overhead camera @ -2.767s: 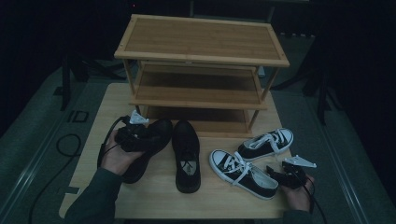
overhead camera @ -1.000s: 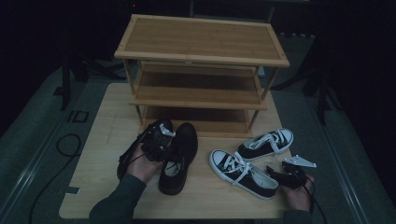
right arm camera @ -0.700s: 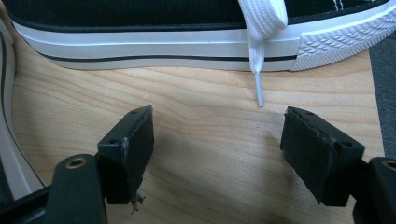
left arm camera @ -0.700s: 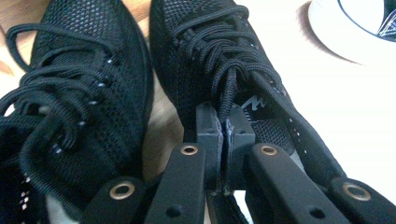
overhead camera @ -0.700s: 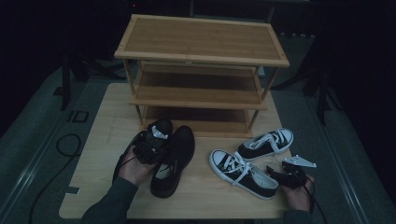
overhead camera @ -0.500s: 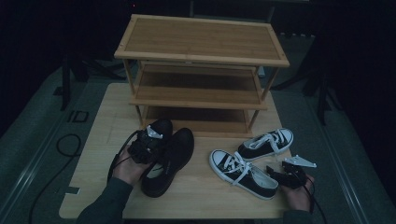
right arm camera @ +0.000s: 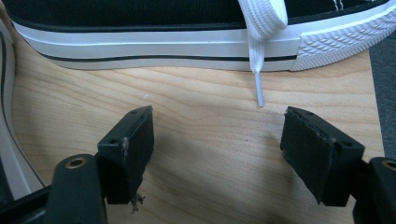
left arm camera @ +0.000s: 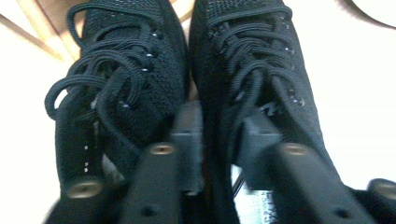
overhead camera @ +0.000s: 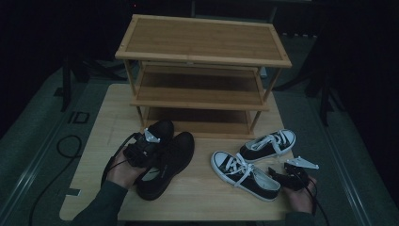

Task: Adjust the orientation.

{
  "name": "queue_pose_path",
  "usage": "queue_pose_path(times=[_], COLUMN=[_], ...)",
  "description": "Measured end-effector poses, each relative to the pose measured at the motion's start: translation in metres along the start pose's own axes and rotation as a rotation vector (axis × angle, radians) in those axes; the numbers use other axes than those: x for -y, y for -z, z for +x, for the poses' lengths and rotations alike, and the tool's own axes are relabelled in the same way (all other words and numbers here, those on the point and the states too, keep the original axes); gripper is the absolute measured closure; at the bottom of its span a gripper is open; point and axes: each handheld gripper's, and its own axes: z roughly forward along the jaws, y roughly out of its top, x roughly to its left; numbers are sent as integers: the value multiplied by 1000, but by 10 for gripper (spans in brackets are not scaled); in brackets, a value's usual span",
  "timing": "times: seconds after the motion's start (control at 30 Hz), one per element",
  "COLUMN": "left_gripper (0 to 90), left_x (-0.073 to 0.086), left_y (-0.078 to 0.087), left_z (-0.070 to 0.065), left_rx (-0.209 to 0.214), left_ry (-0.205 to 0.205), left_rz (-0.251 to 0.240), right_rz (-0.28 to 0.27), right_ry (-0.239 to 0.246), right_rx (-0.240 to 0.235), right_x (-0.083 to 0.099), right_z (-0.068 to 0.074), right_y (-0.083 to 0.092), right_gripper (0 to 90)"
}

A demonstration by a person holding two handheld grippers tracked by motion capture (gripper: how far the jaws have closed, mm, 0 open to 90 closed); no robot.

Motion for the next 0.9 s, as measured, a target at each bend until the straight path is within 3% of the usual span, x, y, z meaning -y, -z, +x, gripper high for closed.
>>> queue_pose_path(times=[0.13, 0.27, 0.43, 0.63, 0.77, 0.9], left_gripper=[477, 354, 299, 315, 507, 609], left_x=[5, 8, 10, 8, 8, 6], left_y=[9, 12, 3, -9, -12, -14], left_z=[0, 4, 10, 14, 15, 15], left_rx=[-39, -78, -48, 0, 24, 42], left_ry=[6, 34, 88, 127, 117, 110], left_rz=[-46, -46, -9, 29, 49, 62], right_rz=[0, 0, 0, 0, 0, 0], right_ry=[0, 0, 0, 0, 0, 0], right_rx=[0, 0, 0, 0, 0, 0], right_x=[0, 0, 0, 0, 0, 0], right_z=[0, 0, 0, 0, 0, 0], right_y=[0, 0, 0, 0, 0, 0], right_gripper=[256, 256, 256, 256, 256, 256])
